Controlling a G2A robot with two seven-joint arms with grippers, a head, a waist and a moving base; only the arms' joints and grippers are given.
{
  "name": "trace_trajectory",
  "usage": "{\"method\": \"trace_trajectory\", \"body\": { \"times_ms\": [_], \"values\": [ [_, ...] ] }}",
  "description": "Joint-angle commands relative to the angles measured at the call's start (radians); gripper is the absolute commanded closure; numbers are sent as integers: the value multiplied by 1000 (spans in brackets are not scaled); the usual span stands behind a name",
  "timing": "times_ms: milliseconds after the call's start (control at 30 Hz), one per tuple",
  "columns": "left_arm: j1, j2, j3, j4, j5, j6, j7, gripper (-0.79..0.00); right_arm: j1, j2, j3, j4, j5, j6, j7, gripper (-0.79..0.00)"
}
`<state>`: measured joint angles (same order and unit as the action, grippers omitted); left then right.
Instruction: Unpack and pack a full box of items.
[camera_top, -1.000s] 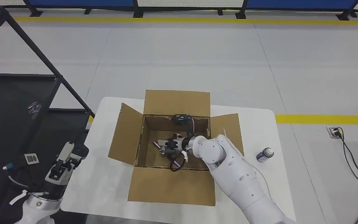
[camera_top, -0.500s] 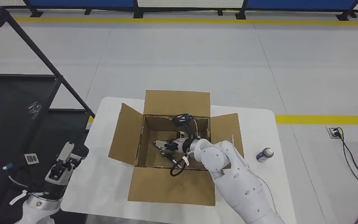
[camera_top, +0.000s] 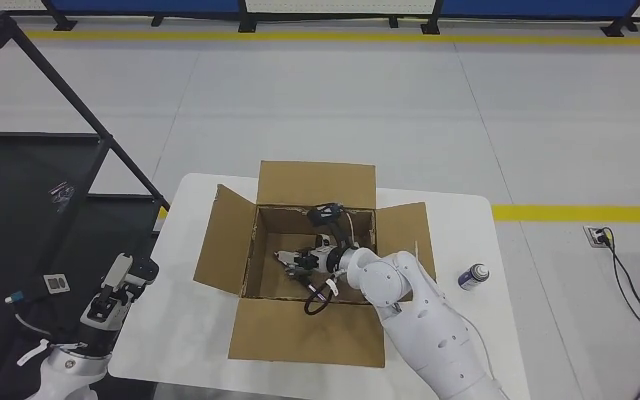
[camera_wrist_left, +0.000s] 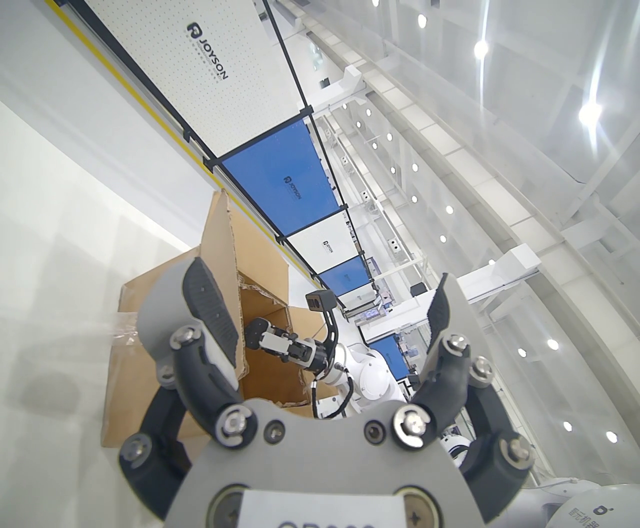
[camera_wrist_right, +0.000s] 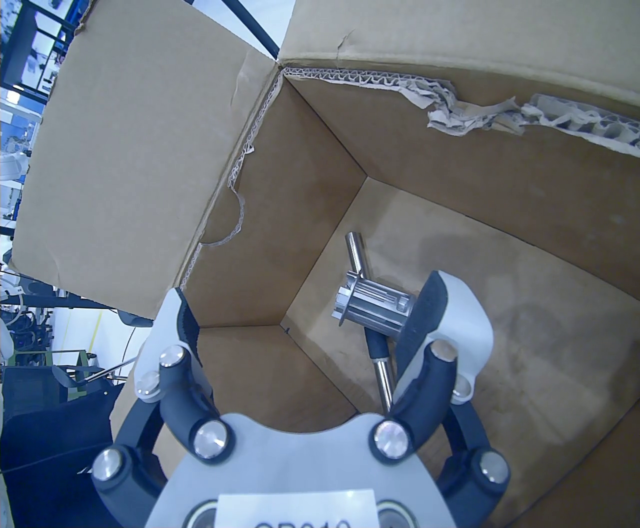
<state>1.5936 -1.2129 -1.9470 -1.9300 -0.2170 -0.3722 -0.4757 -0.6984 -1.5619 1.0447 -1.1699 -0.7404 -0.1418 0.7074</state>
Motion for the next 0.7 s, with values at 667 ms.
{"method": "trace_trajectory", "body": {
  "times_ms": [667],
  "values": [
    [0,0,0,0,0,0,0,-785,-40,24,-4,-126,-175,-85,-60,-785]
  ]
}}
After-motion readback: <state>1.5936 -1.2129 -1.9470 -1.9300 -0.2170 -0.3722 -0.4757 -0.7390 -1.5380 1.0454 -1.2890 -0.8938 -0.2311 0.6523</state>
